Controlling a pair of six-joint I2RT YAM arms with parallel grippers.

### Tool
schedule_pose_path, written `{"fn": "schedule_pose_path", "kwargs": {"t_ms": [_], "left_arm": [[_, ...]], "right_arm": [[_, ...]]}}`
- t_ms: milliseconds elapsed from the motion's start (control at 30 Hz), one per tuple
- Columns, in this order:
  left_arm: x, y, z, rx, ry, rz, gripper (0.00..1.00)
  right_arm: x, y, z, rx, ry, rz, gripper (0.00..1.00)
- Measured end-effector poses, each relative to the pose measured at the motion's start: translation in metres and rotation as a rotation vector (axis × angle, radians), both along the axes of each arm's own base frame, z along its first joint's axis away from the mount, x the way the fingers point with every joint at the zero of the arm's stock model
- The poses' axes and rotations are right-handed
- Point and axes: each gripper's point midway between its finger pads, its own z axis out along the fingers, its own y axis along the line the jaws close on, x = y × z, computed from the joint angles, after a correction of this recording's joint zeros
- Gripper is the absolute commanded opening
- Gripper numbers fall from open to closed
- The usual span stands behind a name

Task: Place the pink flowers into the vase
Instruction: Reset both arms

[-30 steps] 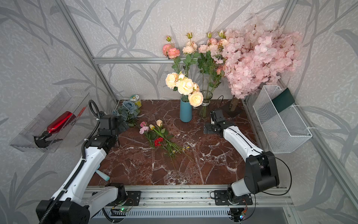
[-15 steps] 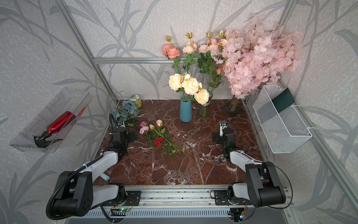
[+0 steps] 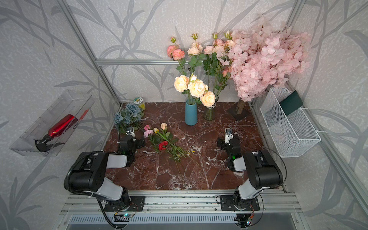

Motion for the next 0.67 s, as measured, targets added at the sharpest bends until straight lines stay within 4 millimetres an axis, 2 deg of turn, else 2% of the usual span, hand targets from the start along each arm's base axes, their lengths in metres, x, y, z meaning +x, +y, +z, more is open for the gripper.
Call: {"fn": "schedule_pose_path", "kwargs": {"t_ms": [100, 333, 667], "left_arm": [[0.004, 0.0, 0.007, 0.001, -0.022, 0.003, 0.99], [0.005, 0.001, 0.01, 0.01, -0.036, 0.014, 0.99], [0.006, 0.003, 0.01, 0.002, -0.035, 0.01, 0.99]], "right_arm": [[0.011, 0.009, 0.017, -0.005, -0.047, 0.034, 0.99], [0.005, 0.015, 0.008, -0.033, -0.025, 0.067, 0.99], [0.005, 0.016, 0.008, -0.039, -0.03, 0.07, 0.99]]}}
